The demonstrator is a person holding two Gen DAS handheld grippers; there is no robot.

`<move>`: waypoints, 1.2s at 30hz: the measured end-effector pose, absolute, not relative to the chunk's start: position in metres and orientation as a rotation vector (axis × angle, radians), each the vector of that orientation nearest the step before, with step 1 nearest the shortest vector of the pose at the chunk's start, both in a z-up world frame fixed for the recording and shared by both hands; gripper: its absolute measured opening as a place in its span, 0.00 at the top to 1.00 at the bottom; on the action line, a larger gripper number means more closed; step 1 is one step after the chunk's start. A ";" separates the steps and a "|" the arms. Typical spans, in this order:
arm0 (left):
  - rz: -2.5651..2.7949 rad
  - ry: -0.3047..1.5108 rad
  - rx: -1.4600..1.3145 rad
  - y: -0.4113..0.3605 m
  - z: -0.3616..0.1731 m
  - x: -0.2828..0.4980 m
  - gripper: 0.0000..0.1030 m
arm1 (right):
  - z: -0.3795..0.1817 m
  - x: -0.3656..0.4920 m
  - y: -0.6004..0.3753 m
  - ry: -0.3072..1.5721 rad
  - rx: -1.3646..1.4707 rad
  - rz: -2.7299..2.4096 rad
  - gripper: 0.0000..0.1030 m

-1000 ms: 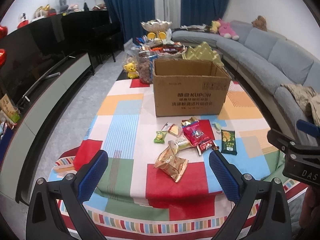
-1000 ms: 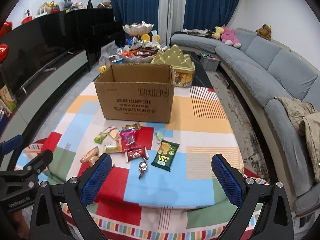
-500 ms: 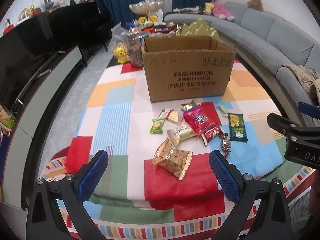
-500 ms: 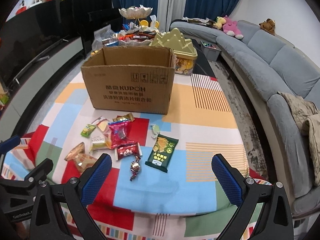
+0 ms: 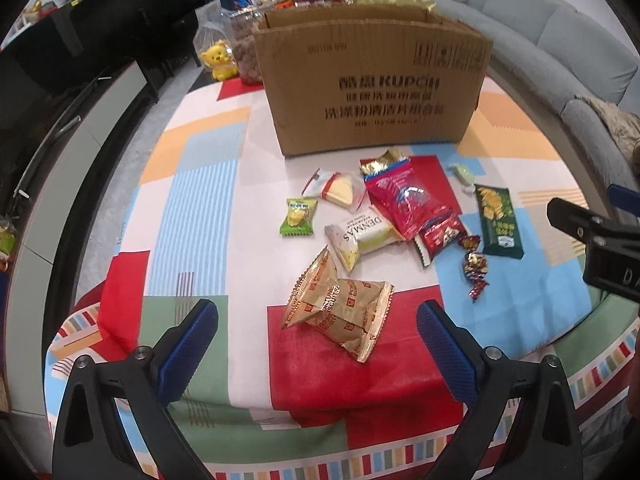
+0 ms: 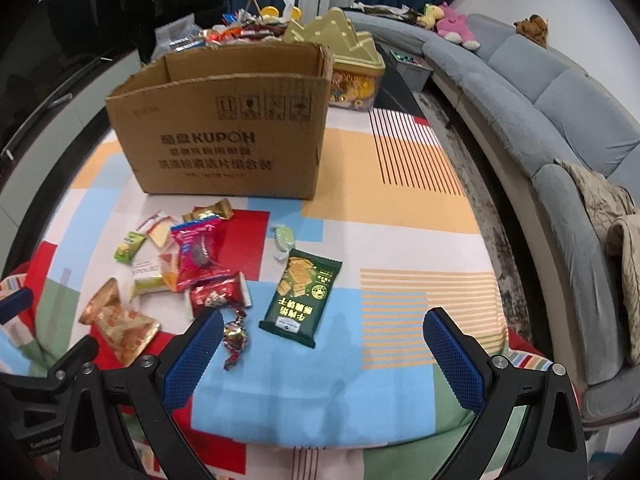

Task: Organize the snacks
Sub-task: 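Lower the left tool to the gold pastry while the right tool approaches the green cracker packet, then close the left tool on the gold pastry while the right tool grasps the green cracker packet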

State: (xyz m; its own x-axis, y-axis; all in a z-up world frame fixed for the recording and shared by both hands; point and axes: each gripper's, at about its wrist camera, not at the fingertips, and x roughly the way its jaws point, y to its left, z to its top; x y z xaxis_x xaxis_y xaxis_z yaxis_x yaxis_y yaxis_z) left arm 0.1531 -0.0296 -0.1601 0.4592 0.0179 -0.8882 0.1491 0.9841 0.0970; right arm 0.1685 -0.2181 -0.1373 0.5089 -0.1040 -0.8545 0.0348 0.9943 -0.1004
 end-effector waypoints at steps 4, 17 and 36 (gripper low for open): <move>-0.088 1.144 0.182 -0.032 -0.173 0.162 0.04 | -0.150 0.180 -0.219 1.077 -0.063 -0.096 0.02; -0.127 1.291 0.193 -0.042 -0.203 0.185 0.07 | -0.196 0.224 -0.228 1.303 0.004 -0.114 0.08; -0.159 1.404 0.200 -0.041 -0.241 0.210 0.22 | -0.237 0.267 -0.232 1.424 0.056 -0.139 0.19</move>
State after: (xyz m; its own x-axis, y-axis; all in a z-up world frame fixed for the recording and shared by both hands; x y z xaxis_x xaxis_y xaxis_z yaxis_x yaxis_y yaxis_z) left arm 0.2097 -0.0406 -0.2406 0.1598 0.0083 -0.9871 0.2282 0.9726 0.0451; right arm 0.2669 -0.2315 -0.2368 0.1395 -0.0627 -0.9882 0.1292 0.9906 -0.0446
